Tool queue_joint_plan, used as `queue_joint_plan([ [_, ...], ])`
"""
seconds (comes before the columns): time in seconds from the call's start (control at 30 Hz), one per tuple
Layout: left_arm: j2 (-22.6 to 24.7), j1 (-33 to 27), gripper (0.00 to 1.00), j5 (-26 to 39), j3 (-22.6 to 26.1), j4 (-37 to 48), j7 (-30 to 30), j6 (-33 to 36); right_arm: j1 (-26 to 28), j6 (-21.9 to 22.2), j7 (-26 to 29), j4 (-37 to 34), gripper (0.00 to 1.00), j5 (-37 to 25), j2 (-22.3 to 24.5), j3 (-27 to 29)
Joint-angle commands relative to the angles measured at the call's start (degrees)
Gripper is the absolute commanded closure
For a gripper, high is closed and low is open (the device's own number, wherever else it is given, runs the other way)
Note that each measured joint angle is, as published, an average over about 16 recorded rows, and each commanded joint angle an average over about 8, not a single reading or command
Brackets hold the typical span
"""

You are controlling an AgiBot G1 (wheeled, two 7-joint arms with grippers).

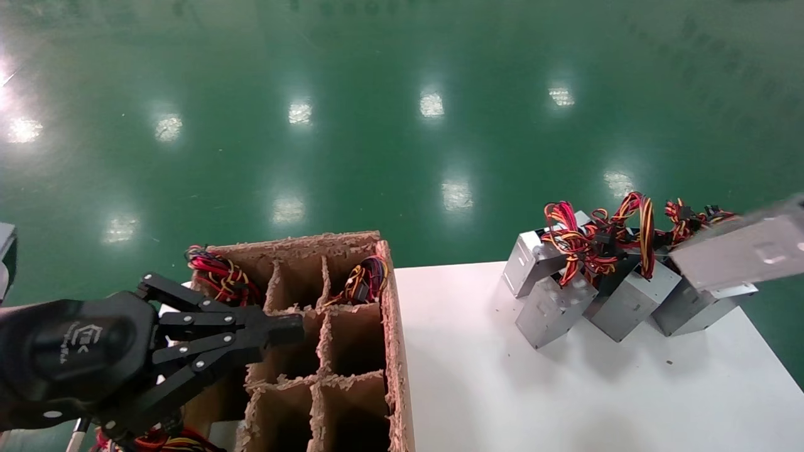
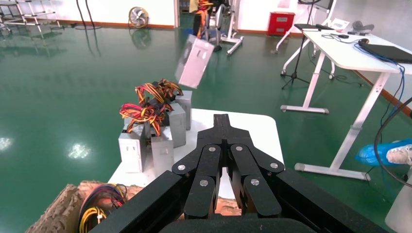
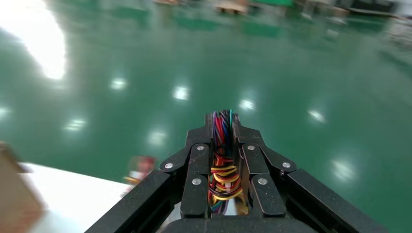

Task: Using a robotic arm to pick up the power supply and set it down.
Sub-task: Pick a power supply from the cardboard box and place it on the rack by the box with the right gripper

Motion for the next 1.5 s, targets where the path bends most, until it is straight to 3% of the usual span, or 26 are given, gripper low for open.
queue_joint_plan([
  [0.03,0.0,0.0,1.00,0.0,0.0,0.0,0.0,0.0,-0.6,4.0,0.6,2.0,1.00,0.0,2.8,-0.9],
  [0.2,0.0,0.0,1.00,0.0,0.0,0.0,0.0,0.0,-1.4,3.8,0.4,2.3,1.00,0.4,5.1,-3.1],
  [0.63,0.0,0.0,1.00,0.0,0.0,0.0,0.0,0.0,-2.6,-7.2,-0.6,2.1,1.00,2.5,10.3,-10.4],
  [1.2,0.0,0.0,1.00,0.0,0.0,0.0,0.0,0.0,-2.6,-9.5,-2.9,2.1,1.00,5.1,6.6,-16.6],
  [1.5,0.0,0.0,1.00,0.0,0.0,0.0,0.0,0.0,-2.9,-6.5,-3.7,2.0,1.00,8.1,2.3,-20.4],
])
